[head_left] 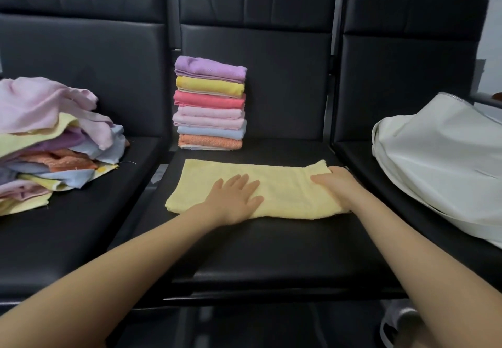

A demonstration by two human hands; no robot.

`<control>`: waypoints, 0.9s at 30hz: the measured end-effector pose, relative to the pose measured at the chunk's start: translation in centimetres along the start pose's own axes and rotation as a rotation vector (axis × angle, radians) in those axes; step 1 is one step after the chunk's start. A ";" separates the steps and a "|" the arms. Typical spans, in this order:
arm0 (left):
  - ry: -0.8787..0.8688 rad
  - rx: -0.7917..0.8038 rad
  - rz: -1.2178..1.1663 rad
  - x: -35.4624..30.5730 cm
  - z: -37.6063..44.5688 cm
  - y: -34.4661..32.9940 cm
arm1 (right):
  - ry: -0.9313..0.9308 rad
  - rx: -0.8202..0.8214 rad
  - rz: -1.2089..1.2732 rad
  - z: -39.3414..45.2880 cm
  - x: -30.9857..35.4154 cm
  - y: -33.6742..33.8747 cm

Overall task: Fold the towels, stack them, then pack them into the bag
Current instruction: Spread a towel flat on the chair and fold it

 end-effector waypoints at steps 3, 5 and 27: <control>-0.004 -0.071 -0.041 0.1 0.2 0.4 | 0.030 -0.011 0.258 -0.5 1.5 -0.8; 0.035 -0.190 -0.277 0.9 0.4 1.5 | 0.132 0.007 0.313 -1.2 3.6 -2.2; 0.169 -0.026 -0.096 3.2 1.3 0.6 | 0.355 0.306 -0.595 -2.3 1.4 -12.6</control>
Point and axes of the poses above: each hand's wrist, its own z-axis towards the middle knuckle, its own y-axis out of the back of the hand, x = y × z, the point moved 8 cm from there along z, towards the middle knuckle, and after that the axes turned 14 degrees about z, right-handed, at the moved point
